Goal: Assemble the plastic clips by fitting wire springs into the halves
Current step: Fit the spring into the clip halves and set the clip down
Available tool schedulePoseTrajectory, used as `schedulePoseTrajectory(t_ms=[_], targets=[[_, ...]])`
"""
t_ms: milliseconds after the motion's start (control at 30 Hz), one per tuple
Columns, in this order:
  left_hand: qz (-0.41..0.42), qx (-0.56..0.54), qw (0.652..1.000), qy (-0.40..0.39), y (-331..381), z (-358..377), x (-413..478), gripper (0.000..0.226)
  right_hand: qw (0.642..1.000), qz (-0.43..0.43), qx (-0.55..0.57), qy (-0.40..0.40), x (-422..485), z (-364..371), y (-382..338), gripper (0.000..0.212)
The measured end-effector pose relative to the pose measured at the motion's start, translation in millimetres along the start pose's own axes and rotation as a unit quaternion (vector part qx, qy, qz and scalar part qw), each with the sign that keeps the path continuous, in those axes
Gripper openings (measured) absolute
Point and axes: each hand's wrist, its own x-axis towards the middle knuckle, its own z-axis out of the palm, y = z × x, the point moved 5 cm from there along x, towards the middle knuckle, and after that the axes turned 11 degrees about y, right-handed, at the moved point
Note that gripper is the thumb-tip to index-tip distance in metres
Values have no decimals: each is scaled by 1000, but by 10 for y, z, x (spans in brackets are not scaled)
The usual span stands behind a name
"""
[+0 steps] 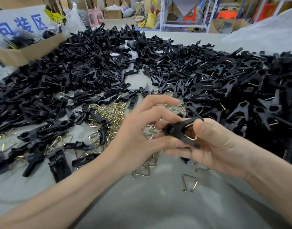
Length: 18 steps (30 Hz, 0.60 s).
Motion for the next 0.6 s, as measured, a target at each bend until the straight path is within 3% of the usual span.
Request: schedulePoseTrajectory(t_ms=[200, 267, 433, 600], targets=[[106, 107, 988, 27, 96, -16, 2, 25, 994, -38, -57, 90, 10, -29, -12, 72], [110, 103, 988, 32, 109, -14, -1, 27, 991, -49, -50, 111, 6, -40, -4, 71], [110, 104, 988, 33, 86, -35, 8, 29, 989, -63, -55, 122, -12, 56, -35, 29], [125, 101, 986, 32, 92, -39, 9, 31, 986, -71, -62, 139, -29, 77, -46, 29]])
